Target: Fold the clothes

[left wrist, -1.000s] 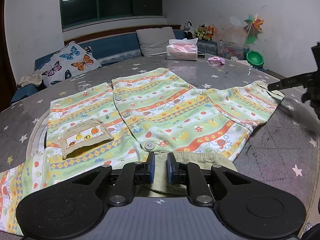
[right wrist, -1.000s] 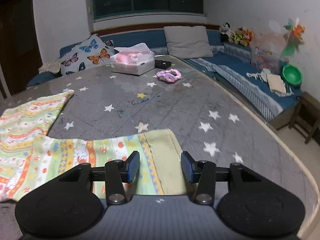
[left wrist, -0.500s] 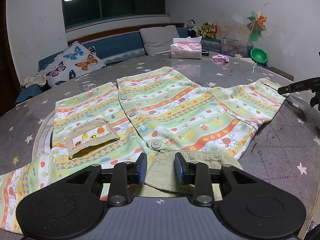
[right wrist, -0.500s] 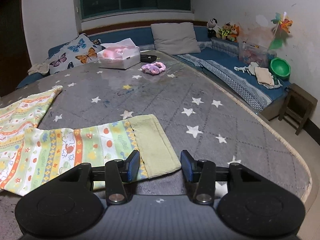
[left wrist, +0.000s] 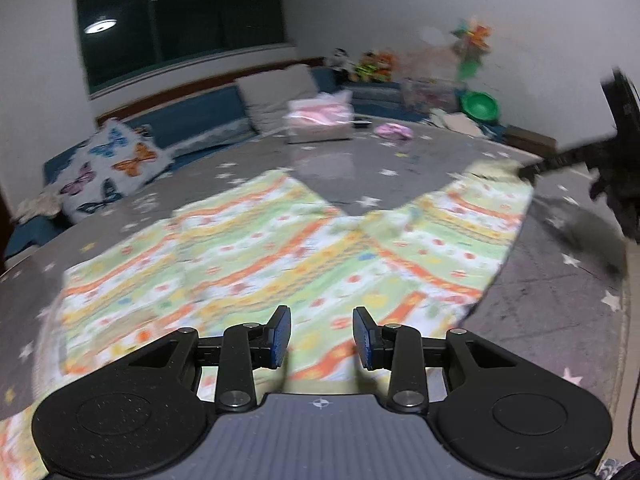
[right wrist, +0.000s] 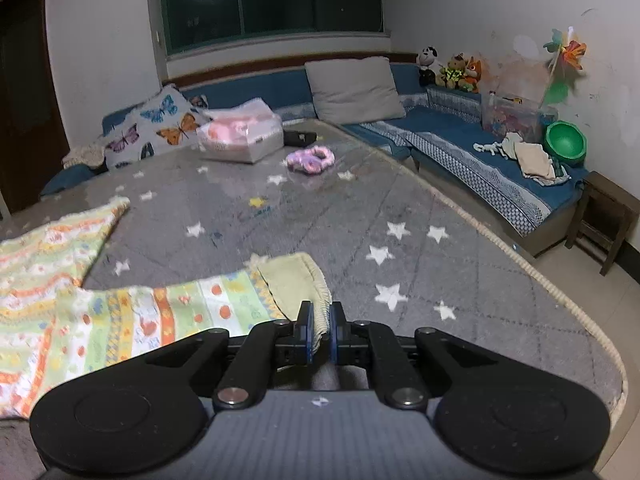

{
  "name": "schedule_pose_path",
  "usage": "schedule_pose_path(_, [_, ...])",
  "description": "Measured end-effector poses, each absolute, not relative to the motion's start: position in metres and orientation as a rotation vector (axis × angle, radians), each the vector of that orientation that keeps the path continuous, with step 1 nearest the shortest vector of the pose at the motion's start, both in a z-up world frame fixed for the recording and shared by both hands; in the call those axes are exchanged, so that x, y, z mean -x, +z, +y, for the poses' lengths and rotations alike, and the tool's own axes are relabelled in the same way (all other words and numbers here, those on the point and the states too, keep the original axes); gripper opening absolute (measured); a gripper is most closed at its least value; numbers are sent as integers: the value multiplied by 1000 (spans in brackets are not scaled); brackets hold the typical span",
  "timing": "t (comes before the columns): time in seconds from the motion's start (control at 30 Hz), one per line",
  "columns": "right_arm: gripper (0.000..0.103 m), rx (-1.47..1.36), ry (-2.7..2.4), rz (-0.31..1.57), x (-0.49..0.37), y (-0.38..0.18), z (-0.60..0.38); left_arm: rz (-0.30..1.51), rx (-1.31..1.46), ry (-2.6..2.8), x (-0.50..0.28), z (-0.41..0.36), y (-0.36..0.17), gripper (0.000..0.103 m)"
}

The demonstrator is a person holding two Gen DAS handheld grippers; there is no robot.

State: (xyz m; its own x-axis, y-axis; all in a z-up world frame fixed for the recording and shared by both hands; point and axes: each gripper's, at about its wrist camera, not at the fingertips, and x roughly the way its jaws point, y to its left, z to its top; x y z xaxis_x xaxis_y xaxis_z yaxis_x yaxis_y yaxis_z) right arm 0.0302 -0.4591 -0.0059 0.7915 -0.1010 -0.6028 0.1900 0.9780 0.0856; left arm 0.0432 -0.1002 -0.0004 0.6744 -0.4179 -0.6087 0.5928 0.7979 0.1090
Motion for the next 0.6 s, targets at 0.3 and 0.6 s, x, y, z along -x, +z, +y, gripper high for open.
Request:
schedule_pose_path(0.3, [7, -178, -39, 504, -23, 59, -441, 606, -359, -662, -42, -139, -21, 36])
schedule_pose_path(0.6, [6, -62, 268, 383, -38, 134, -343, 542, -275, -597, -34, -100, 2, 37])
